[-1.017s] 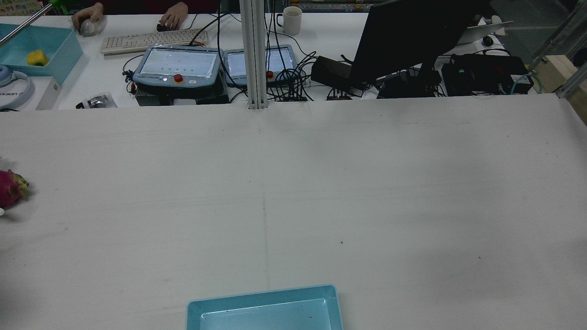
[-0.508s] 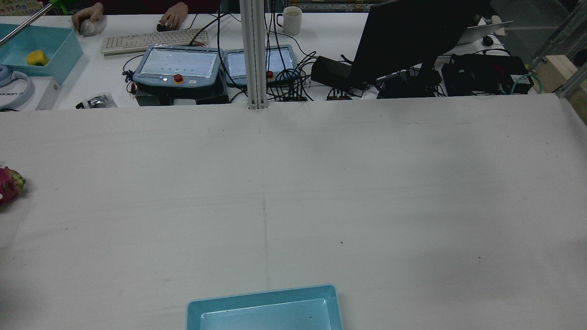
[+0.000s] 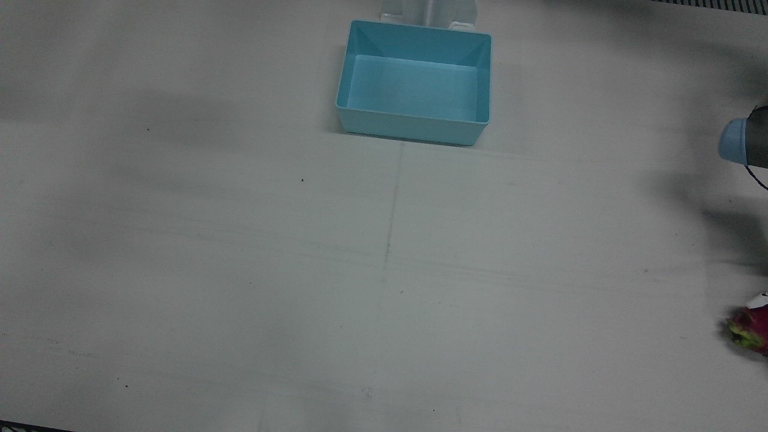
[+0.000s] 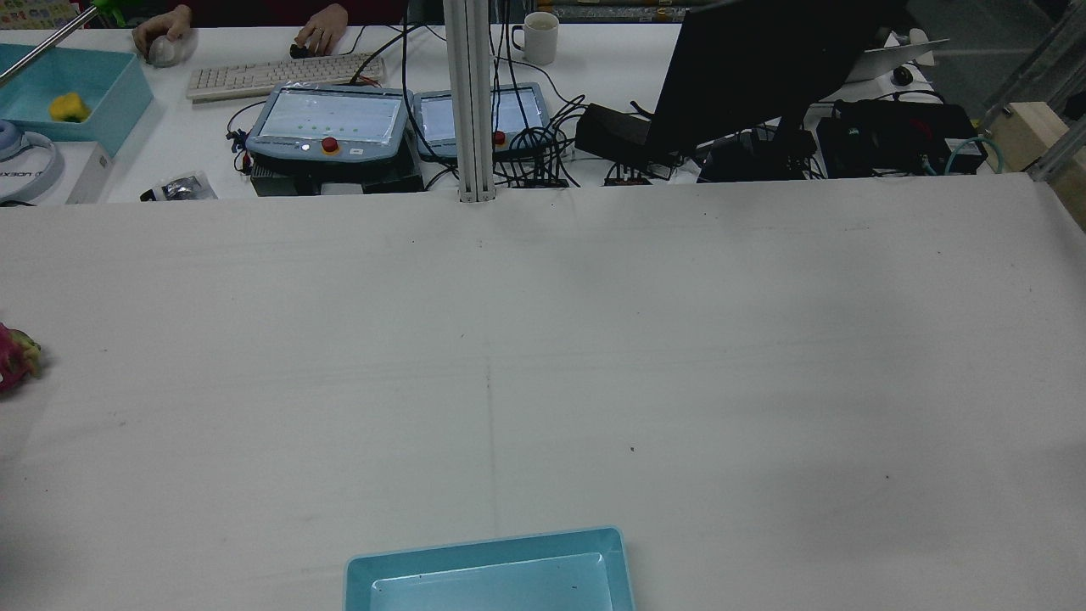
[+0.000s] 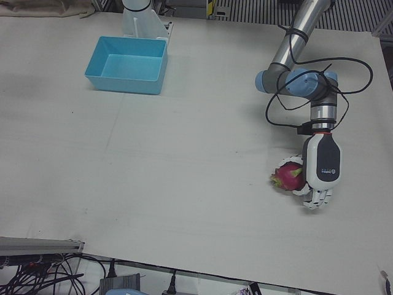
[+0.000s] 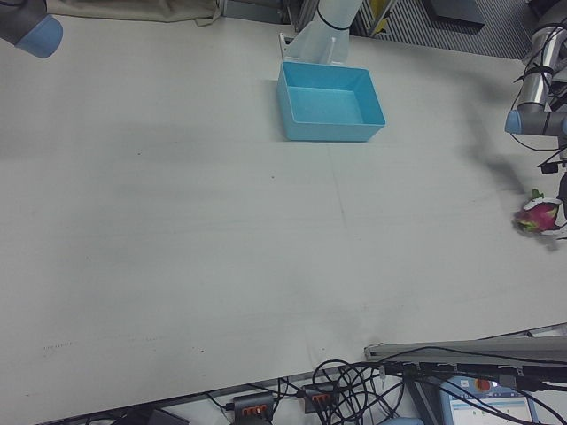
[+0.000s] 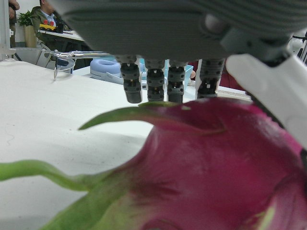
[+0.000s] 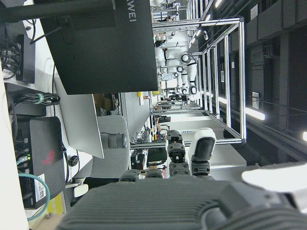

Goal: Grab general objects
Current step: 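Close the left hand fingers around the dragon fruit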

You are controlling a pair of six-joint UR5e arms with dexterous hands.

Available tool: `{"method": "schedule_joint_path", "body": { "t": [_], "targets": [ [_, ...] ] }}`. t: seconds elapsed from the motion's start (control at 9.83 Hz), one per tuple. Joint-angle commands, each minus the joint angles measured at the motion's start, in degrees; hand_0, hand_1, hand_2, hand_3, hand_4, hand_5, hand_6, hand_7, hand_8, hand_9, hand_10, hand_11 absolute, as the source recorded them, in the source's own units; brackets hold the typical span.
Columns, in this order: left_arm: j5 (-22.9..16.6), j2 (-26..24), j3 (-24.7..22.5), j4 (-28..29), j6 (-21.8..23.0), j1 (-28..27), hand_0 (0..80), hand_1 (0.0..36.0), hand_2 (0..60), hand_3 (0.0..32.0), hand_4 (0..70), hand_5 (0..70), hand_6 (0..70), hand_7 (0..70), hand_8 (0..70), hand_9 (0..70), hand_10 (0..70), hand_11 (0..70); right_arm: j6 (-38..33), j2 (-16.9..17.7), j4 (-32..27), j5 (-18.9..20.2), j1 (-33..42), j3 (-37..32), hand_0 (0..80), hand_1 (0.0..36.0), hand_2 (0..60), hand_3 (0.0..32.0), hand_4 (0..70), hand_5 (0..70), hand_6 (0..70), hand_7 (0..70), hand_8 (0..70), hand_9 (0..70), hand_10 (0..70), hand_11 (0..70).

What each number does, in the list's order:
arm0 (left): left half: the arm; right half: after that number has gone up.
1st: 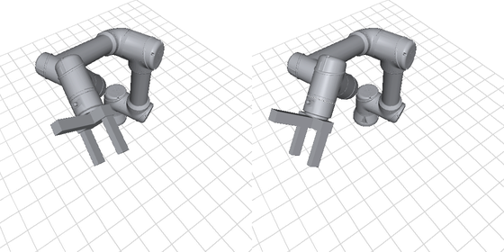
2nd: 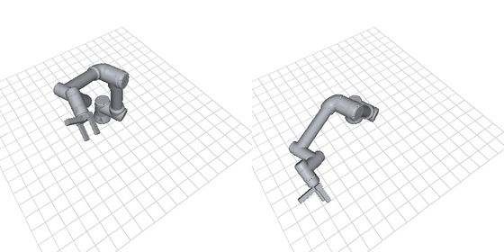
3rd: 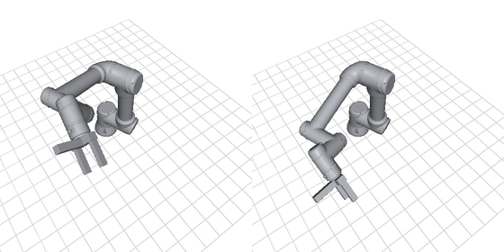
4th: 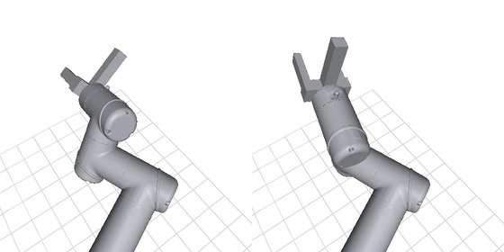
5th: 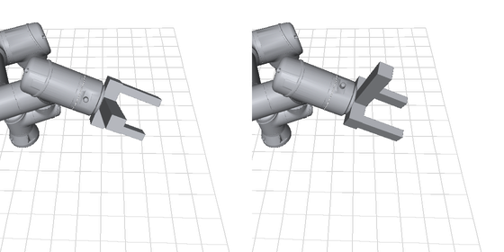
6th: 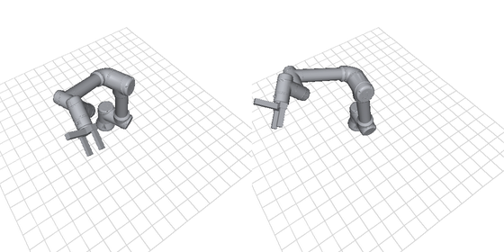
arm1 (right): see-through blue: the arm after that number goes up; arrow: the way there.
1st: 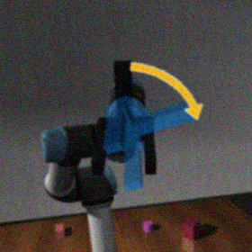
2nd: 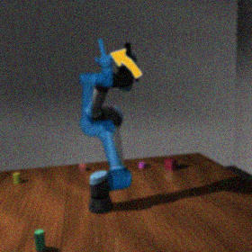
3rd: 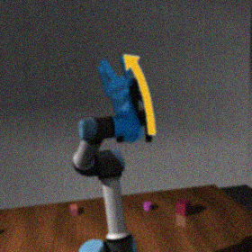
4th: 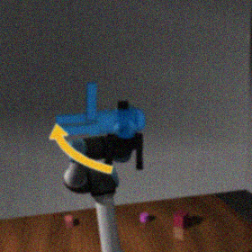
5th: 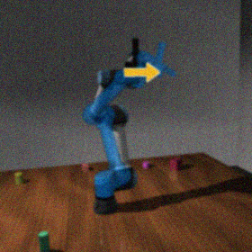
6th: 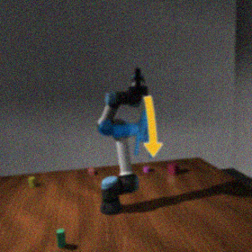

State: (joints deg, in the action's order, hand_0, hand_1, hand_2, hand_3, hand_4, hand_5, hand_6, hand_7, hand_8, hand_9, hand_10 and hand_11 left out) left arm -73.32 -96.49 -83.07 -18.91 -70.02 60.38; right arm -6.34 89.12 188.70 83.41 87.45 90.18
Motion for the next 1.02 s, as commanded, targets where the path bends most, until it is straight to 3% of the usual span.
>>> {"method": "schedule_joint_path", "body": {
  "t": [0.0,0.1,0.2,0.31,0.41,0.81,0.92],
  "targets": [
    [0.4,0.1,-0.8,-0.2,1.4,0.0,59.4,19.4,11.2,0.0,62.1,32.9,14.0,45.5,23.2,22.0,14.6,22.0,0.0,0.0,0.0,0.0,0.0,0.0,0.0,0.0,0.0,0.0,0.0,0.0,0.0,0.0,0.0,0.0,0.0,0.0],
    [0.9,0.1,-2.2,-1.0,1.7,0.0,63.0,8.2,0.0,0.0,64.8,37.3,15.9,49.3,28.2,27.8,20.7,30.3,0.0,0.0,0.0,0.0,0.0,0.0,0.0,0.0,0.0,0.0,0.0,0.0,0.0,0.0,0.0,0.0,0.0,0.0],
    [1.0,0.2,-4.8,-2.5,1.7,0.1,68.8,2.6,0.0,0.0,65.3,40.7,16.6,50.6,32.1,32.3,23.9,34.8,0.0,0.0,0.0,0.0,0.0,0.0,0.0,0.0,0.0,0.0,0.0,0.0,0.0,0.0,0.0,0.0,0.0,0.0],
    [1.0,0.2,-7.3,-4.3,1.7,0.0,77.0,1.9,0.0,0.0,65.9,42.8,17.3,50.9,33.2,33.7,24.9,36.4,0.0,0.0,0.0,0.0,0.0,0.0,0.0,0.0,0.0,0.0,0.0,0.0,0.0,0.0,0.0,0.0,0.0,0.0],
    [1.0,0.1,-10.1,-5.9,2.1,0.0,80.0,1.1,0.0,0.0,65.7,43.2,17.2,50.1,33.9,34.5,25.2,36.8,0.0,0.0,0.0,0.0,0.0,0.0,0.0,0.0,0.0,0.0,0.0,0.0,0.0,0.0,0.0,0.0,0.0,0.0],
    [0.9,-0.6,-15.1,-10.3,4.4,0.1,80.0,0.0,0.0,0.0,68.1,44.5,17.9,49.7,35.9,37.1,25.9,37.7,0.0,0.0,0.0,0.0,0.0,0.1,0.0,0.0,0.0,0.0,0.0,0.0,0.0,0.0,0.0,0.0,0.0,0.0],
    [0.7,-0.7,-17.3,-11.2,8.9,0.1,80.0,0.0,0.0,0.0,68.5,45.0,18.1,49.4,36.4,37.7,26.2,38.1,0.0,0.0,0.0,0.0,0.0,0.1,0.0,0.0,0.0,0.0,0.0,0.0,0.0,0.0,0.0,0.0,0.0,0.0]
  ]
}}
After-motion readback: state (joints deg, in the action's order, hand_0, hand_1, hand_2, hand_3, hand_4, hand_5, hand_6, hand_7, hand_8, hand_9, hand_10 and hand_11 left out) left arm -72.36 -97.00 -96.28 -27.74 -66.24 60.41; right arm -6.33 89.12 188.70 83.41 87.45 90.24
